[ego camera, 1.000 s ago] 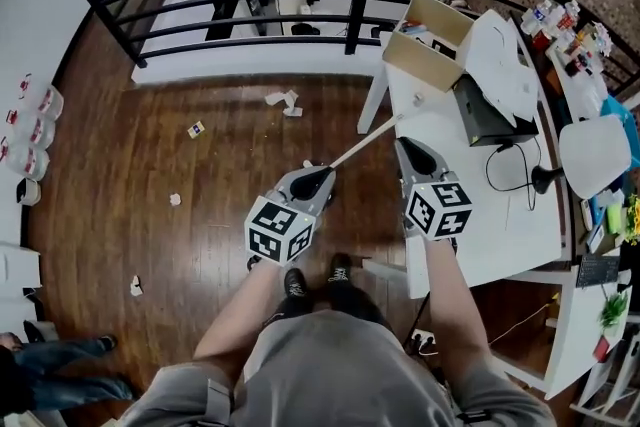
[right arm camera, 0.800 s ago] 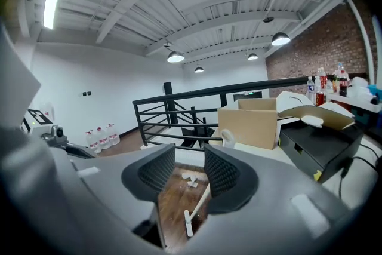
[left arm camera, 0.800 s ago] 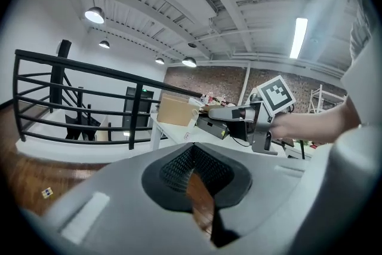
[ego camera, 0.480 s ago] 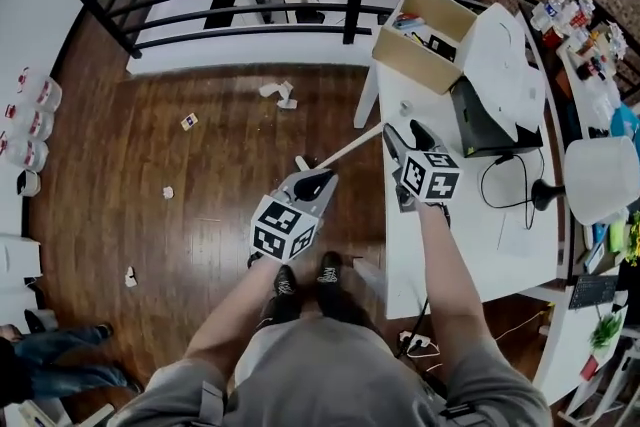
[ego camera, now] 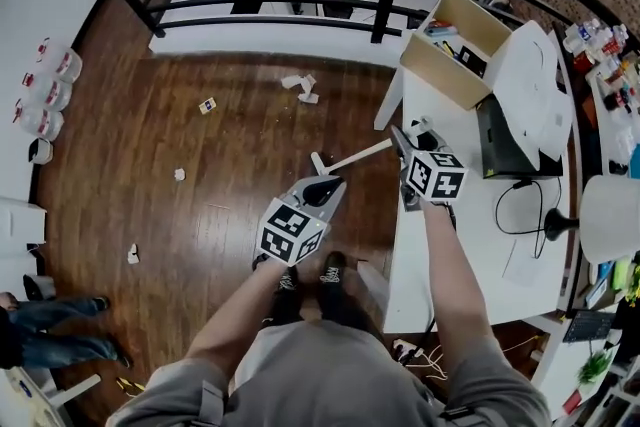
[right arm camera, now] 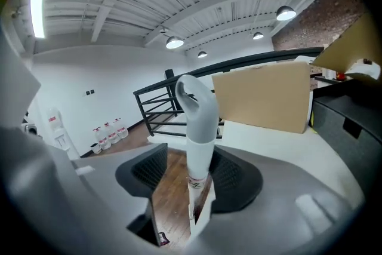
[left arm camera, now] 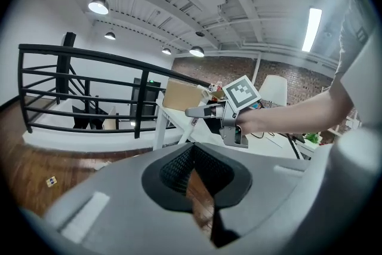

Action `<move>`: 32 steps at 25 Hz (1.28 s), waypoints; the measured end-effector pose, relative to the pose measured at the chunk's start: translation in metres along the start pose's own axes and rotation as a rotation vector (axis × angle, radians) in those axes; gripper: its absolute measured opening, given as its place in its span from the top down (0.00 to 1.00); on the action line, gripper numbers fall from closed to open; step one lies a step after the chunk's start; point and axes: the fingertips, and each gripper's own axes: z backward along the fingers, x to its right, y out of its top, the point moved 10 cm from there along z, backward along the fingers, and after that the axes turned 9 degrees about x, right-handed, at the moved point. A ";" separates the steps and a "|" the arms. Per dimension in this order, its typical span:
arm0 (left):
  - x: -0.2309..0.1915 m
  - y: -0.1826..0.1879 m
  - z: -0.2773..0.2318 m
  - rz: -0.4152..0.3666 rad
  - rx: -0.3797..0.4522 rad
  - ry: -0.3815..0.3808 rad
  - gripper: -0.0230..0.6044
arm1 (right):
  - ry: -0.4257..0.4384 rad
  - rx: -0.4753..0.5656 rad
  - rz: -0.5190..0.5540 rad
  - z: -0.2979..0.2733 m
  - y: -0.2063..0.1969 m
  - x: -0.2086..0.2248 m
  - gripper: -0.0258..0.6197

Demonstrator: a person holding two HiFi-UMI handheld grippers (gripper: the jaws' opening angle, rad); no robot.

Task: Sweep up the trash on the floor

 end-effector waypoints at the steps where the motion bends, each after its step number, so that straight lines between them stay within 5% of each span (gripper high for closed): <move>1: -0.001 -0.001 0.001 0.004 -0.002 0.004 0.95 | 0.007 0.001 0.005 0.000 0.000 -0.004 0.65; 5: -0.003 -0.007 0.010 0.019 -0.006 0.025 0.95 | 0.039 0.001 0.031 -0.003 0.001 -0.022 0.80; 21: -0.017 -0.039 0.090 0.087 0.029 0.225 0.95 | 0.334 -0.028 0.256 0.001 0.018 -0.153 0.81; 26: -0.007 -0.056 0.098 0.130 0.028 0.219 0.95 | 0.445 -0.025 0.269 0.026 0.038 -0.184 0.81; 32: -0.001 -0.068 0.108 0.124 0.020 0.254 0.77 | 0.605 0.019 0.246 0.058 0.073 -0.229 0.81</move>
